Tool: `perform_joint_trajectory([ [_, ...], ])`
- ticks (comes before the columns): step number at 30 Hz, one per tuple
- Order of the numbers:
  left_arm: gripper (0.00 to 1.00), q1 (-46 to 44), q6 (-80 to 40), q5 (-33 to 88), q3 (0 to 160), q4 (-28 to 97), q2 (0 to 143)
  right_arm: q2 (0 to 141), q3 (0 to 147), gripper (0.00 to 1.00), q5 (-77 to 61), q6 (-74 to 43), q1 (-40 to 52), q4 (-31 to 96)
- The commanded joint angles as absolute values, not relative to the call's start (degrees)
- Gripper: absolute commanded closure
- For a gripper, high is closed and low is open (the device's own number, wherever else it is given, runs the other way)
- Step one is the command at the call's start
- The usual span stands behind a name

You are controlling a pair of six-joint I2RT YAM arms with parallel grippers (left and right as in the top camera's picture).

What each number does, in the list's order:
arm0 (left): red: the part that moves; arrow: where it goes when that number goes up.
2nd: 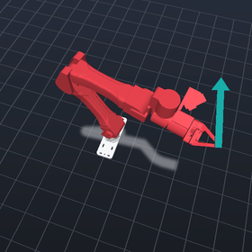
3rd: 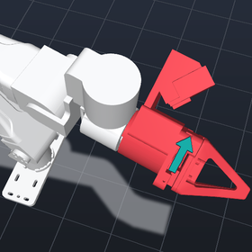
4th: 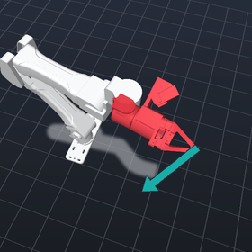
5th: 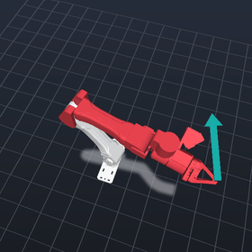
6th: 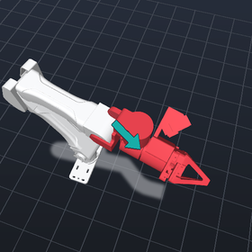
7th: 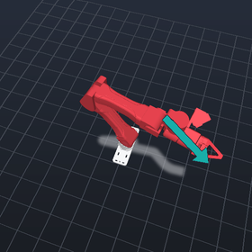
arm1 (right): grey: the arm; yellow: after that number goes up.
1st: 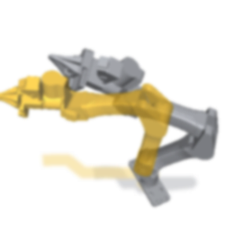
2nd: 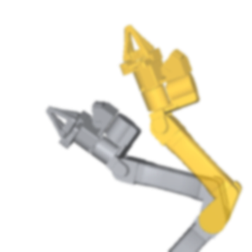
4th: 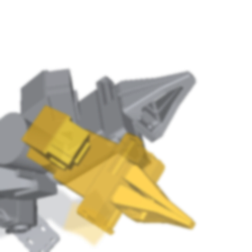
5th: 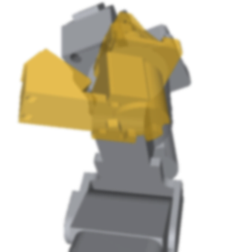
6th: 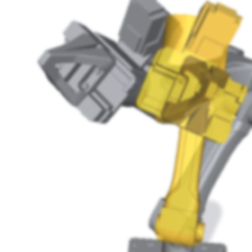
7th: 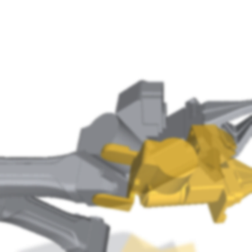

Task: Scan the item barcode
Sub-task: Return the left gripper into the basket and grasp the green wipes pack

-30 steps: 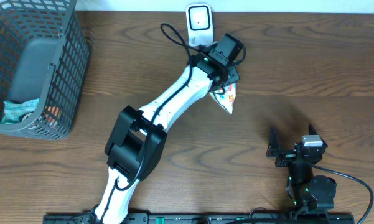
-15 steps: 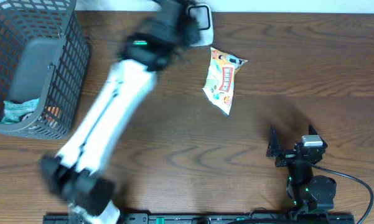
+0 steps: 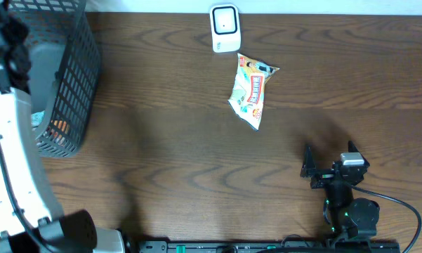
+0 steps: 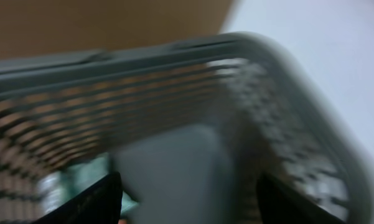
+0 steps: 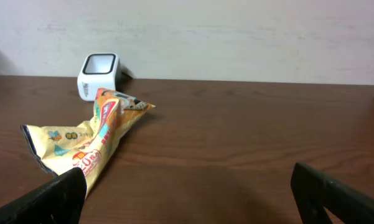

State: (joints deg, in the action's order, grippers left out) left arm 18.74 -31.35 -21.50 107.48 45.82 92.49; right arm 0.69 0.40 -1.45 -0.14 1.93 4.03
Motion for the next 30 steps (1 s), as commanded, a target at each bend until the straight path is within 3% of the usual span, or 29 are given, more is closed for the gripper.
perform_joint_trajectory([
  [1, 0.32, 24.1, -32.8, -23.2, 106.4, 48.6, 96.9, 0.4, 0.3, 0.01, -1.0, 0.5, 1.4, 4.3],
  [8, 0.24, 29.4, -32.2, -23.2, 106.4, 53.0, 109.5, 0.4, 0.3, 0.01, -1.0, 0.5, 1.4, 4.3],
  [16, 0.23, 31.6, -47.4, -23.2, 106.4, 57.6, 120.3, 0.4, 0.3, 0.01, -1.0, 0.5, 1.4, 4.3],
  [30, 0.24, 31.6, -43.3, -23.0, 106.4, 49.7, 130.8, 0.4, 0.3, 0.01, -1.0, 0.5, 1.4, 4.3],
])
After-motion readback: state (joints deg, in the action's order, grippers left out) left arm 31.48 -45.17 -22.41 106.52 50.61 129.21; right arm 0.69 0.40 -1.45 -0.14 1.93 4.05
